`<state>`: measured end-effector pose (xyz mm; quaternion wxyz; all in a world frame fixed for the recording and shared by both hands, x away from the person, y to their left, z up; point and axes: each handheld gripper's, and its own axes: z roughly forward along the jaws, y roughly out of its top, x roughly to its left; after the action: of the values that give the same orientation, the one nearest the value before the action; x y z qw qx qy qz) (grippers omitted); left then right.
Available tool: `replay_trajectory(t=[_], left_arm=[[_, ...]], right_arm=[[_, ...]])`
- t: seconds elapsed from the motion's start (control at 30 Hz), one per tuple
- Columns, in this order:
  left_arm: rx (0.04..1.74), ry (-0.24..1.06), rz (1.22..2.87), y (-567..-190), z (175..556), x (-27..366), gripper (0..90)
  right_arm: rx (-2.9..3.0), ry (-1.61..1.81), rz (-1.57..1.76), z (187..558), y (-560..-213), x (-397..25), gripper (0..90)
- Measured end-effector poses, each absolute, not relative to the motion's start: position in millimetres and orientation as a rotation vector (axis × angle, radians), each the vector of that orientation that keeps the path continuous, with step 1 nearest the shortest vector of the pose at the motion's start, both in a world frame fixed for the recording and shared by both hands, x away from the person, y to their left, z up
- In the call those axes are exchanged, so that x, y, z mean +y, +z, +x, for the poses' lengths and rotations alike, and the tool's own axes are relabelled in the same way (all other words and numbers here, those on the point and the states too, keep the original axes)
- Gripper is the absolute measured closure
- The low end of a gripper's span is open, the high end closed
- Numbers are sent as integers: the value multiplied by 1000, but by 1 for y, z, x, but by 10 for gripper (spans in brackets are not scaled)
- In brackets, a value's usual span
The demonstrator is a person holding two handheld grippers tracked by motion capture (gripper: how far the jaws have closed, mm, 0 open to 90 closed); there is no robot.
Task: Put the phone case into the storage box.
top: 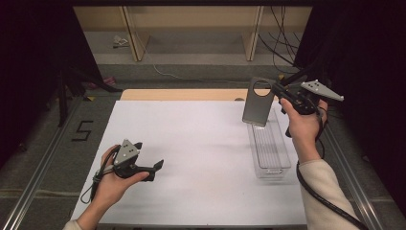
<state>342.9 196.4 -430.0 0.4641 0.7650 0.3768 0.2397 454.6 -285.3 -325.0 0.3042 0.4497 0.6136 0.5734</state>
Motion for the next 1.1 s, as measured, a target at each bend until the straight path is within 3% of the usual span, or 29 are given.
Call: replay_trajectory(t=[1.1], left_arm=[[927, 588, 1876, -430, 343, 196, 32]], right_arm=[[1595, 1489, 1208, 455, -325, -297, 835]])
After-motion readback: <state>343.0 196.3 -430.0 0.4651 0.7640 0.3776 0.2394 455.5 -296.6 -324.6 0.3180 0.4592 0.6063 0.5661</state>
